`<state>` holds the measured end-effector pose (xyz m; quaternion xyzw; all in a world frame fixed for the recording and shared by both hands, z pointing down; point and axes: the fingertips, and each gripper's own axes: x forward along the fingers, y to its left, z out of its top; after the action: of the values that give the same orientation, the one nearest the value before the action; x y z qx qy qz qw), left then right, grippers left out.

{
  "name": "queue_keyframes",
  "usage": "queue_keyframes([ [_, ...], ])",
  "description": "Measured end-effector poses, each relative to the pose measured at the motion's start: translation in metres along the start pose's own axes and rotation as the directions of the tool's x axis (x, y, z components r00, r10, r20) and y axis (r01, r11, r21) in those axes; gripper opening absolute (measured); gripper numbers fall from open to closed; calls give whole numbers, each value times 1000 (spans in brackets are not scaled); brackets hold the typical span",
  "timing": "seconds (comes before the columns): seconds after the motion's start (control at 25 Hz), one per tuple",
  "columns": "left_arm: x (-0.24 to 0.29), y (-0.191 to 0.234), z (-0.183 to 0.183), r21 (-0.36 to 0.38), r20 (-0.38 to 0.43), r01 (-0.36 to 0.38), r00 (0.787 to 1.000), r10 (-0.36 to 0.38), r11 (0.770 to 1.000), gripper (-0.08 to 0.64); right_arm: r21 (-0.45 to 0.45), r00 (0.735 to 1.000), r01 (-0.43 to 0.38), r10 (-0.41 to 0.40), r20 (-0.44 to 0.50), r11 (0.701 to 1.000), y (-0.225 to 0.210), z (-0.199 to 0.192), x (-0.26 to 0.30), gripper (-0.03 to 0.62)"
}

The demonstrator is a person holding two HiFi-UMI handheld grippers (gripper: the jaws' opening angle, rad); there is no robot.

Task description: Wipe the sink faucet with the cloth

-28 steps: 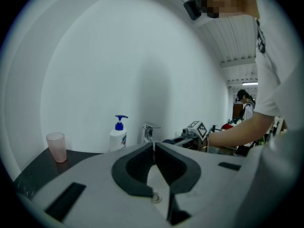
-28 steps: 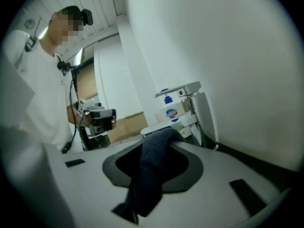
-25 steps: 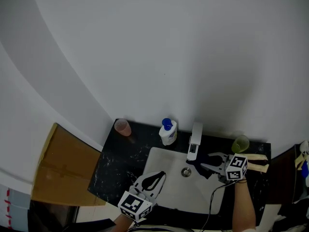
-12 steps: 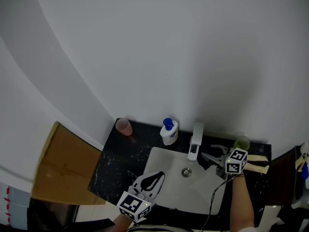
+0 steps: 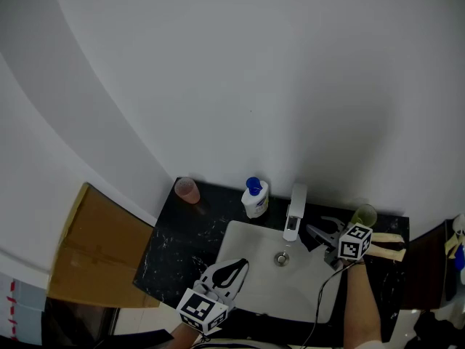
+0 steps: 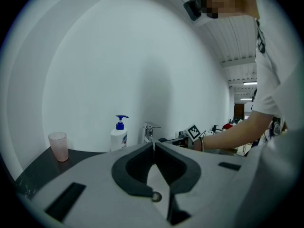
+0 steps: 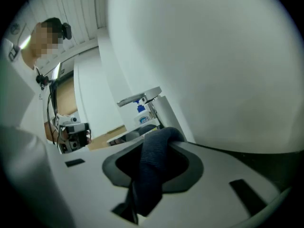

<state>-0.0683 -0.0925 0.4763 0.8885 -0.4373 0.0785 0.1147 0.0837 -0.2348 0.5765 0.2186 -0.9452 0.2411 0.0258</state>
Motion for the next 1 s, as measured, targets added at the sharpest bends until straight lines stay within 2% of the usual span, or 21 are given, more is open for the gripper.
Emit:
queue_keyframes([
  [0.08,-3,1,-1,-2,-3,-7,1000,7,1000,16,20,999,-35,34,23,999,4,5,9,109],
  [0.2,-4,4,-1,-3,-2,-11,1000,11,1000,15,75,989,-144,141,40,987,24,4,16,109],
  [0.36,-4,3,0,-3,2,-5,1000,5,1000,16,142,947,-320,322,10,937,64,-17,6,109],
  [0.52,-2,1,0,-7,7,4,1000,-4,1000,16,138,921,-380,388,-31,915,97,-32,-5,109],
  [0.6,0,2,1,-10,10,9,1000,-9,1000,17,140,927,-369,375,-17,919,108,-34,-6,109],
  [0.68,1,4,1,-14,12,12,1000,-12,1000,15,163,945,-327,325,40,931,114,-32,-3,109],
  [0.84,1,3,3,-15,21,20,1000,-20,1000,17,217,978,-180,152,140,959,116,-38,9,109],
  [0.92,2,2,4,-13,25,27,999,-27,1000,15,273,977,-128,75,198,953,112,-38,13,109],
  [1.0,4,0,5,-12,28,36,999,-36,999,16,329,968,-133,51,246,935,110,-34,16,109],
])
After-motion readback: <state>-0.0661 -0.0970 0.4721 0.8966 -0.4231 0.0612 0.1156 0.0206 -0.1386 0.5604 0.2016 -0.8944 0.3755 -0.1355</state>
